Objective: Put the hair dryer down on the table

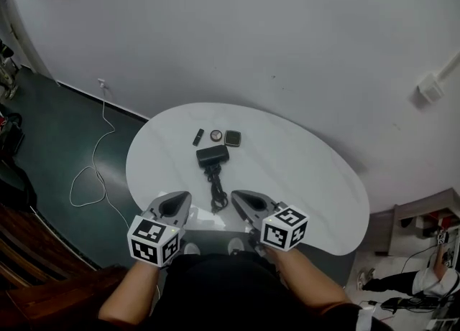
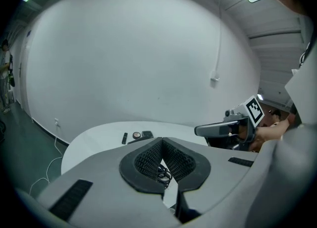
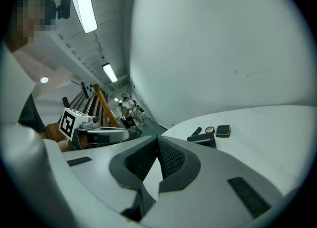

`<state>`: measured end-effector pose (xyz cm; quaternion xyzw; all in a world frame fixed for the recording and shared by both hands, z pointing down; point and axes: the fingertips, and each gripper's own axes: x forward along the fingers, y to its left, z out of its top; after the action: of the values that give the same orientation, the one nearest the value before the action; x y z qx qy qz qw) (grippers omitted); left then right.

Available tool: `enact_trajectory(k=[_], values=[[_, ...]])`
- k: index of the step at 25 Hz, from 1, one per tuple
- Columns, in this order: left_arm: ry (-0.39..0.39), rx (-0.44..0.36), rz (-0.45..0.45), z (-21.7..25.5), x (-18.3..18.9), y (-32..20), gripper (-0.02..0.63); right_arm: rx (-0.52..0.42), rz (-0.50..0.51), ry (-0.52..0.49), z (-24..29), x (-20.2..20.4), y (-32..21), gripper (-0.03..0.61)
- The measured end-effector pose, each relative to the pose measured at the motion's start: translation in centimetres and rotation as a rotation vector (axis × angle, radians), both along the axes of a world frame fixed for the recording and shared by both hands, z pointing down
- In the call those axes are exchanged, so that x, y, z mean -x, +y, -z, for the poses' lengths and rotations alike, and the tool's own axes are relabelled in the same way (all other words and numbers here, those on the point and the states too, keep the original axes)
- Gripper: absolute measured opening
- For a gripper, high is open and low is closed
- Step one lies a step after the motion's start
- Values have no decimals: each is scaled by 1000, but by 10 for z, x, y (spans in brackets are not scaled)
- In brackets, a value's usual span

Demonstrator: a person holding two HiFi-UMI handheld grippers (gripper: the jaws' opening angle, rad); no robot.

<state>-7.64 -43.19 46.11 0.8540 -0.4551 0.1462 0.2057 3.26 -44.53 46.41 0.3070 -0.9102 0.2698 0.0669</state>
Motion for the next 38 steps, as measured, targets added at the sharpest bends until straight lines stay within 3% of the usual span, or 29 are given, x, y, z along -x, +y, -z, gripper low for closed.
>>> enact_trajectory(k=[15,38], values=[[-18,-7,-40,2,-12,0,11,-22,-138,29,3,-66,5,8],[-21,-3,-21,2,-11,2,11,-7,-107,41,-5,-52,7,8]])
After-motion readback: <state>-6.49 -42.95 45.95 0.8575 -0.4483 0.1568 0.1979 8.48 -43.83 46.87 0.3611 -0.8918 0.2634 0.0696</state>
